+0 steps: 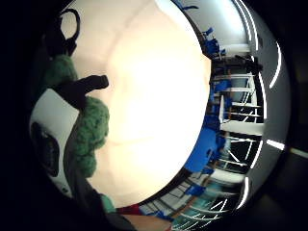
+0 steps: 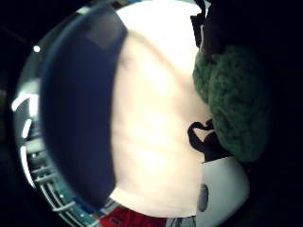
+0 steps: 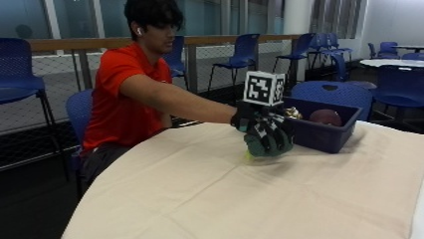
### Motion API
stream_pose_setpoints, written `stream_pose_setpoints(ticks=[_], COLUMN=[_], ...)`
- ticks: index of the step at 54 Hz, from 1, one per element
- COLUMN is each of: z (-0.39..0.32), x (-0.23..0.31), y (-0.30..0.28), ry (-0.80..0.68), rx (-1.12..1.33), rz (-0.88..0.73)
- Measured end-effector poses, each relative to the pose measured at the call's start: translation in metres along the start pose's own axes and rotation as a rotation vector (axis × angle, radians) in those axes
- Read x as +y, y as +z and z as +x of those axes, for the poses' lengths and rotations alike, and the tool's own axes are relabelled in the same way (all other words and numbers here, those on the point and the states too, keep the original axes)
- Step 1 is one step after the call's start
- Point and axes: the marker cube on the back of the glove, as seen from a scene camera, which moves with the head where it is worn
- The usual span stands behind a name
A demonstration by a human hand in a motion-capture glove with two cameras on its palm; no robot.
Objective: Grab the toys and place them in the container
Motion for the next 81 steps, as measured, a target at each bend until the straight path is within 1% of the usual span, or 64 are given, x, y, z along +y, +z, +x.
stream_pose_setpoints(ticks=[6, 13, 17, 23, 27, 31, 35, 40, 47, 51, 54, 55, 57, 59, 62, 64, 67, 75, 81], z=[-0.001, -0.020, -0.038, -0.083, -0.113, -0.139, -0.170, -0.204, -0.230, -0.225, -0.211, -0.208, -0.201, -0.194, -0.182, -0.175, -0.160, -0.115, -0.086], x=[0.010, 0.019, 0.023, 0.021, 0.020, 0.020, 0.017, 0.019, 0.016, 0.012, 0.013, 0.013, 0.013, 0.013, 0.017, 0.017, 0.018, 0.027, 0.041], y=[-0.047, -0.089, -0.109, -0.135, -0.143, -0.147, -0.149, -0.147, -0.146, -0.136, -0.122, -0.119, -0.113, -0.110, -0.109, -0.107, -0.103, -0.088, -0.077], ry=[0.019, -0.029, -0.076, -0.106, -0.131, -0.205, -0.215, -0.315, -0.289, -0.246, -0.343, -0.347, -0.294, -0.277, -0.327, -0.313, -0.284, -0.281, -0.181], rx=[0.009, 0.037, 0.061, 0.046, 0.010, 0.002, 0.035, 0.010, -0.141, -0.129, -0.044, -0.019, 0.004, -0.036, -0.130, -0.158, -0.143, -0.029, -0.103], rz=[0.082, 0.139, 0.160, 0.174, 0.158, 0.125, 0.088, 0.055, 0.016, -0.049, -0.117, -0.135, -0.155, -0.145, -0.102, -0.079, -0.060, -0.049, -0.067])
